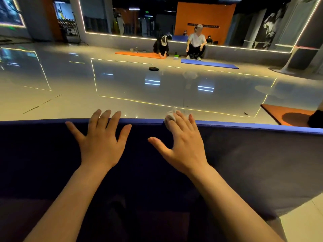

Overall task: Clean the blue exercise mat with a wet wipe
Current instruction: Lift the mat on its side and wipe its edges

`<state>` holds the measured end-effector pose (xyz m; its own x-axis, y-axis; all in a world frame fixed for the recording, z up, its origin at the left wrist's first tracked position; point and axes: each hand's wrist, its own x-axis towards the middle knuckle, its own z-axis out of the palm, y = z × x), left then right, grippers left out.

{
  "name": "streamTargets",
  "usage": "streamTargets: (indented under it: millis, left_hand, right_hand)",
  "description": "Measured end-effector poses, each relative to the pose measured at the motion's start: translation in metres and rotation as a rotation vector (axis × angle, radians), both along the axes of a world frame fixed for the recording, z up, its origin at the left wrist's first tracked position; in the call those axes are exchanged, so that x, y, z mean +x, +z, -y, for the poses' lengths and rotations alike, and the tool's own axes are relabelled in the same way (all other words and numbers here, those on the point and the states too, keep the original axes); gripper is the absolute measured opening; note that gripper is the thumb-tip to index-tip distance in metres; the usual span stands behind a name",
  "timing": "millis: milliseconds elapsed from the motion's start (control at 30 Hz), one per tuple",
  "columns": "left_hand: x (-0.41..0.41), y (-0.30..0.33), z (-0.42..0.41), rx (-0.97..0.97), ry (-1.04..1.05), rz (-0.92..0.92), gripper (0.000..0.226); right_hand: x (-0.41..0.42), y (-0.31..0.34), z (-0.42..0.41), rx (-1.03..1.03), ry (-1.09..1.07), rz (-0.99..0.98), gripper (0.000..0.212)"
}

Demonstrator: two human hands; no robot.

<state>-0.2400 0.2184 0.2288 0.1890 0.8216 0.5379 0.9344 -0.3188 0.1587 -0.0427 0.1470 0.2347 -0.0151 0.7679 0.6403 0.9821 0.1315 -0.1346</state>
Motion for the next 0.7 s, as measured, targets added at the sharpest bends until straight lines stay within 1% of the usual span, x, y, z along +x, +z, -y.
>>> streamTargets:
  millis: [67,100,133,233,300,400,567,633,700]
  left_hand:
    - [0.0,0.0,0.002,0.002,-0.031,0.022,0.064]
    - [0.0,-0.001,0.003,0.014,-0.044,0.031,0.061]
    - [-0.001,-0.003,0.004,0.036,-0.048,0.04,0.058]
    - [-0.001,-0.008,0.005,0.083,-0.045,0.059,0.054]
    - [0.001,-0.009,0.003,0.093,-0.053,0.06,0.053]
    - [0.005,-0.011,0.0,0.09,-0.054,0.087,0.052]
    - [0.005,-0.011,0.003,0.087,-0.042,0.095,0.051]
    - [0.004,-0.012,0.004,0.09,-0.039,0.083,0.05]
    - [0.001,-0.013,0.005,0.09,-0.029,0.08,0.051]
  right_hand:
    - [0.023,0.0,0.007,0.038,-0.03,0.093,0.062]
    - [0.041,0.001,0.012,0.055,-0.065,0.108,0.06]
    - [0.06,0.001,0.019,0.061,-0.116,0.108,0.063]
    - [0.111,0.003,0.043,0.008,-0.3,0.147,0.081]
    - [0.121,0.0,0.049,0.009,-0.342,0.148,0.087]
    - [0.089,-0.005,0.04,0.048,-0.277,0.08,0.086]
    - [0.01,0.003,0.003,0.079,-0.111,-0.116,0.061]
    - [-0.017,0.006,-0.008,0.033,-0.034,-0.103,0.063]
    - [-0.029,0.006,-0.011,-0.028,0.017,-0.042,0.069]
